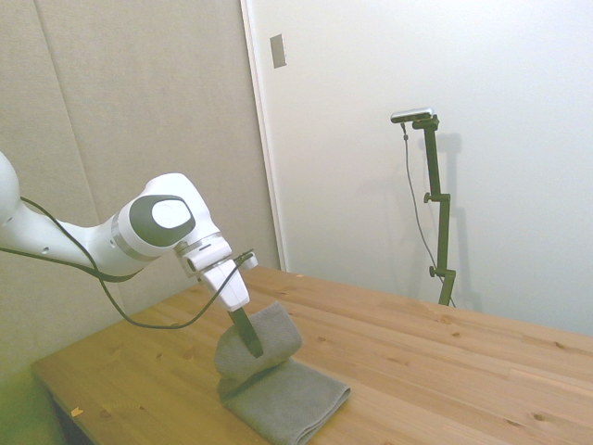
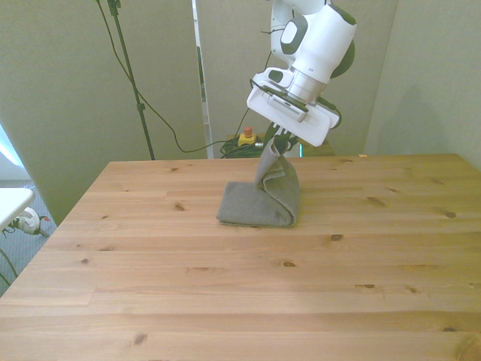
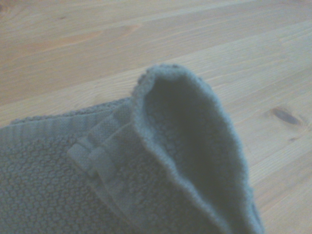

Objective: Fold the towel

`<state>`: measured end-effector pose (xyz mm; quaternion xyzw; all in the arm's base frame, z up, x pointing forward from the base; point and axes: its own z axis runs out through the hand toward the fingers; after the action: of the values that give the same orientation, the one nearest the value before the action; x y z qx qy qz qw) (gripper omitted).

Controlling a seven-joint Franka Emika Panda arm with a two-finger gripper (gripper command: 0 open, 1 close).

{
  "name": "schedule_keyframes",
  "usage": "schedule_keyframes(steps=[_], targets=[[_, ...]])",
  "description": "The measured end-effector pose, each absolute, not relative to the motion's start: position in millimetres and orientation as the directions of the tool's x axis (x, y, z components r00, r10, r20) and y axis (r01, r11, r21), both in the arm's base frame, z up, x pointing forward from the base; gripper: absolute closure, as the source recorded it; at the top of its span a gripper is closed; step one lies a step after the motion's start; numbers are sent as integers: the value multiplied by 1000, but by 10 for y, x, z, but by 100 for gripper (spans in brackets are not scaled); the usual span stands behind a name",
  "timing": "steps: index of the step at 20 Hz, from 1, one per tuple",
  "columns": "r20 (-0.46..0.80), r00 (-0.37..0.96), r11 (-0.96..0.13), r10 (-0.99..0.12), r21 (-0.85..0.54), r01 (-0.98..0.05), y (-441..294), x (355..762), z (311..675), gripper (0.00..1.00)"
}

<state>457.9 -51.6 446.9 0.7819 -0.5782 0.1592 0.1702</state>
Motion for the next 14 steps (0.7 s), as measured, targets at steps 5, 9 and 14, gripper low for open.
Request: schedule_keyframes(steps=[5,9,14], targets=[[440,250,-251,-863,57,-966,-763,4620,4470,100],[439,227,-231,-870,44,-972,-958,4628,4527,0],[427,211,-222,-879,25,-975,-1112,4688,4461,0]])
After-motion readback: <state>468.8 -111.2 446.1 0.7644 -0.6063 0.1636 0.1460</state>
